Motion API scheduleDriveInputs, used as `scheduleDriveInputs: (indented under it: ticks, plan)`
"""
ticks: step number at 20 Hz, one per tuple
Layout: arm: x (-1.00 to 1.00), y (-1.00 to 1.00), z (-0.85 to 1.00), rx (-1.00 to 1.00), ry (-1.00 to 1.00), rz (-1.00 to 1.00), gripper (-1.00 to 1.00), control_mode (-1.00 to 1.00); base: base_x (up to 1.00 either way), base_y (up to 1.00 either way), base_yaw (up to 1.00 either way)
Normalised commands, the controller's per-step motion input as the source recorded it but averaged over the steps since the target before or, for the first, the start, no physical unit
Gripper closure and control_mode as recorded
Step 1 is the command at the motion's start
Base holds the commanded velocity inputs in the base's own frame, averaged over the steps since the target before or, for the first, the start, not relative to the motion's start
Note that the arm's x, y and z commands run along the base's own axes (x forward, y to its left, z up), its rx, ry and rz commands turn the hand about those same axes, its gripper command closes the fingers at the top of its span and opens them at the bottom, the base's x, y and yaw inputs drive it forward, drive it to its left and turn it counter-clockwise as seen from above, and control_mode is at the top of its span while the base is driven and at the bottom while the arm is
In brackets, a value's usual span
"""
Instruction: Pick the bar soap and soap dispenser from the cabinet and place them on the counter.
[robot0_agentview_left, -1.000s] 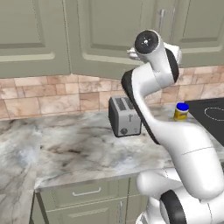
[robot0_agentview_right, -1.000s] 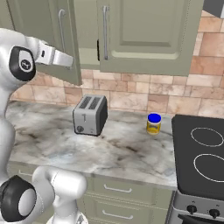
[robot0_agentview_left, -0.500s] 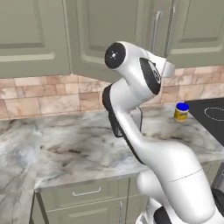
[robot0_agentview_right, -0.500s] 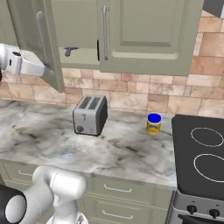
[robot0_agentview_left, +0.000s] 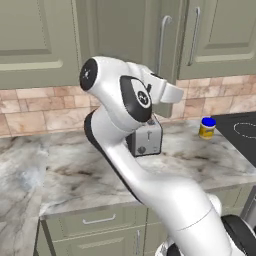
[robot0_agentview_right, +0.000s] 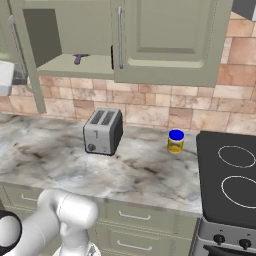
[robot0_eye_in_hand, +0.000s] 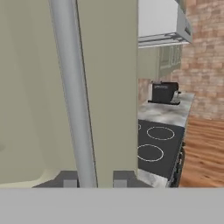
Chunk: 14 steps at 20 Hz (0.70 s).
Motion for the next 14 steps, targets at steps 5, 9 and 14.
scheduleDriveInputs:
  ticks: [5, 9, 14]
  plan:
    - [-0.51, 0.44, -0.02, 0.0, -0.01, -0.16, 1.0, -1.0, 0.0, 0.0, 0.0]
    - [-0.13, 0.2, -0.15, 0.0, -0.02, -0.16, 1.0, -1.0, 0.0, 0.0, 0.0]
    - [-0.09, 0.31, -0.13, -0.01, -0.02, -0.15, -1.0, -1.0, 0.0, 0.0, 0.0]
